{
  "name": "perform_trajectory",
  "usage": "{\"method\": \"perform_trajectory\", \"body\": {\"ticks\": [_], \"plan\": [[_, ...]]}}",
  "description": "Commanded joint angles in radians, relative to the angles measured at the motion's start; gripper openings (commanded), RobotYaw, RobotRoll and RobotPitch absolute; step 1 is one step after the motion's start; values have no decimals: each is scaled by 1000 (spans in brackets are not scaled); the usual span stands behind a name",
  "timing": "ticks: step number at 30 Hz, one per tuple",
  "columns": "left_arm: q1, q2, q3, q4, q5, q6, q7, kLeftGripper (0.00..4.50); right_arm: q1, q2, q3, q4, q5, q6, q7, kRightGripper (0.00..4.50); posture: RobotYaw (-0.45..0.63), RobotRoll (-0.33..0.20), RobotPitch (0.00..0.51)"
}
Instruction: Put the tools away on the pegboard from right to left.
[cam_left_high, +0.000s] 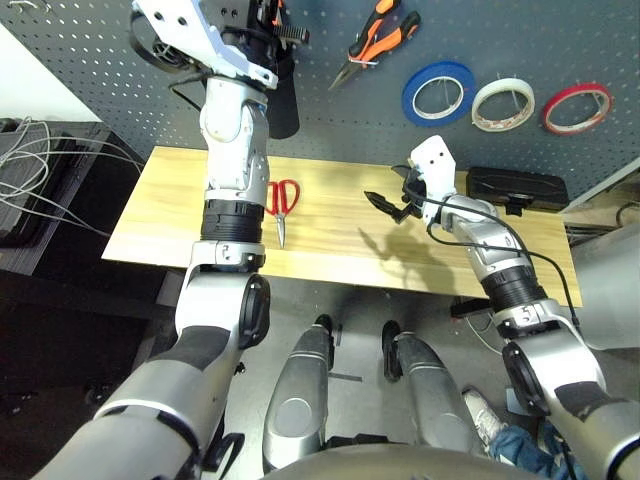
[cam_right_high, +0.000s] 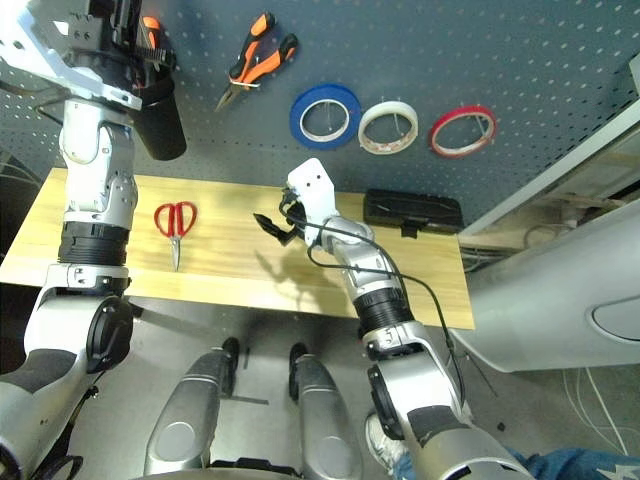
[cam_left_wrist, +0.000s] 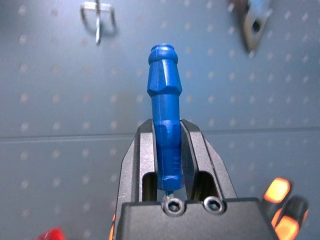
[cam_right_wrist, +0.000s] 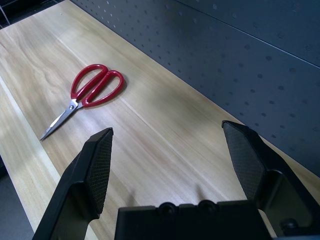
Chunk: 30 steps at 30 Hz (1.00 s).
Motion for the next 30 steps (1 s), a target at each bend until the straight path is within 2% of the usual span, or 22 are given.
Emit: {"method": "perform_trajectory", "body": {"ticks": [1,9,15,17,21,27,30], "plan": [[-23,19,7,86,24,-79,6,557,19,-8,-4,-2,-7,-5,1,4500,103,0,259],[9,45,-8,211,77,-137,36,557,30,-12,-4,-18,-6,1,-5,4500,90,0,263],[30,43,-18,182,85,-82,45,557,33,-15,-3,-25,-5,2,-4,4500,95,0,267],[38,42,-24,133,86,-44,51,1300,34,-15,-2,-28,-4,2,-4,4500,91,0,269],[84,47,-46,-51,73,90,41,2478,43,-13,-1,-39,-1,2,-3,4500,92,0,272],[202,73,-86,-362,-20,417,-64,4475,53,-10,-6,-49,6,-13,4,4500,93,0,273],[268,111,-124,-503,-90,645,-154,4475,52,-7,-11,-50,14,-26,10,4500,99,0,274]]}}
